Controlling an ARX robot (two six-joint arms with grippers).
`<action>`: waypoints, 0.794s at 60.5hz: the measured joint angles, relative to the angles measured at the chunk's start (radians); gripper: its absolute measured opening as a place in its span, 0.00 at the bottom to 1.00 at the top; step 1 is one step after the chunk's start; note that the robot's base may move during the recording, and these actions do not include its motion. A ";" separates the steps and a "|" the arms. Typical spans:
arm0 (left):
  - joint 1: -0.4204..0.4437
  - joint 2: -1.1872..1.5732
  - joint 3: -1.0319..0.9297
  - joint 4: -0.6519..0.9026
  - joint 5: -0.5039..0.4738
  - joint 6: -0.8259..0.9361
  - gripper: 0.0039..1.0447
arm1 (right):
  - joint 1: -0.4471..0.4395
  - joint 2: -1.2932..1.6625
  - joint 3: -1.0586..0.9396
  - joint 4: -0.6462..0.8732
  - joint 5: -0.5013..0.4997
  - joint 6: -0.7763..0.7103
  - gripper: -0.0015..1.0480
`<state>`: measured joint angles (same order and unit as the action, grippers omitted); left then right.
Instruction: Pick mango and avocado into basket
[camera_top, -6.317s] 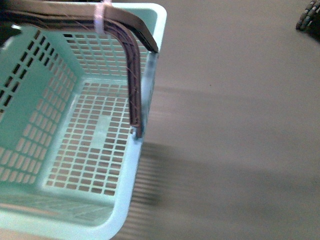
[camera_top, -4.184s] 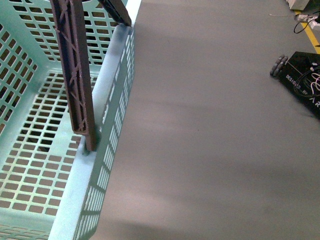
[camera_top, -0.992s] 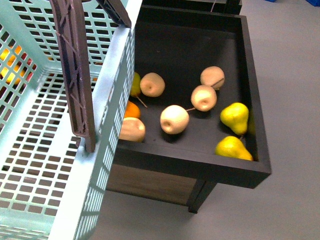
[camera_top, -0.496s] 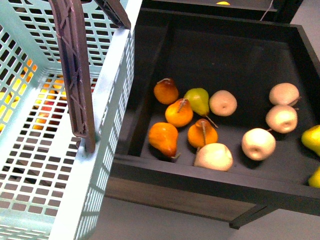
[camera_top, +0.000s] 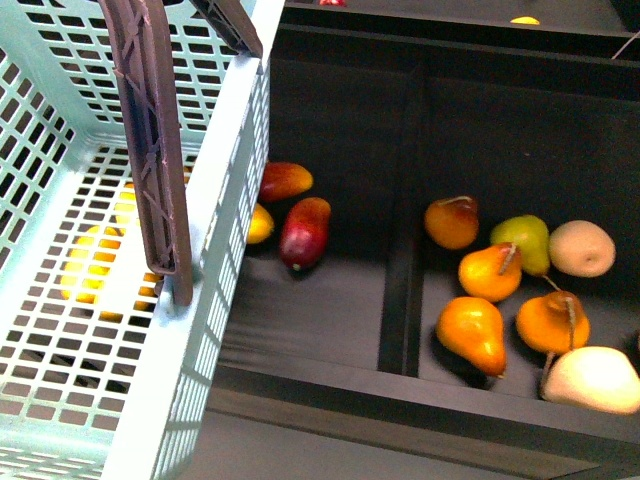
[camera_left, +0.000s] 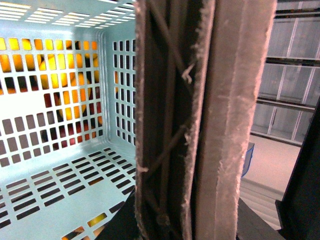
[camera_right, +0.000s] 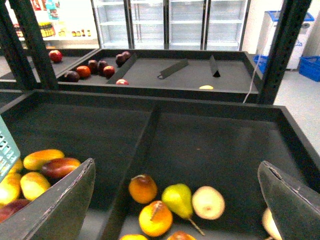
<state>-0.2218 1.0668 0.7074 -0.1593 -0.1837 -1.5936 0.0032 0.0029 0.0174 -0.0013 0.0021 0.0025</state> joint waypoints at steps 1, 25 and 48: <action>0.000 0.000 0.000 0.000 0.000 0.000 0.16 | 0.000 0.000 0.000 -0.001 0.000 0.000 0.92; 0.000 0.000 0.000 0.000 0.002 -0.001 0.16 | 0.000 0.000 0.000 0.000 0.001 0.000 0.92; 0.000 0.001 -0.001 0.000 0.000 0.001 0.16 | -0.001 0.000 0.000 0.000 -0.003 0.000 0.92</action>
<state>-0.2214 1.0676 0.7067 -0.1593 -0.1841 -1.5929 0.0021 0.0029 0.0174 -0.0017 -0.0010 0.0029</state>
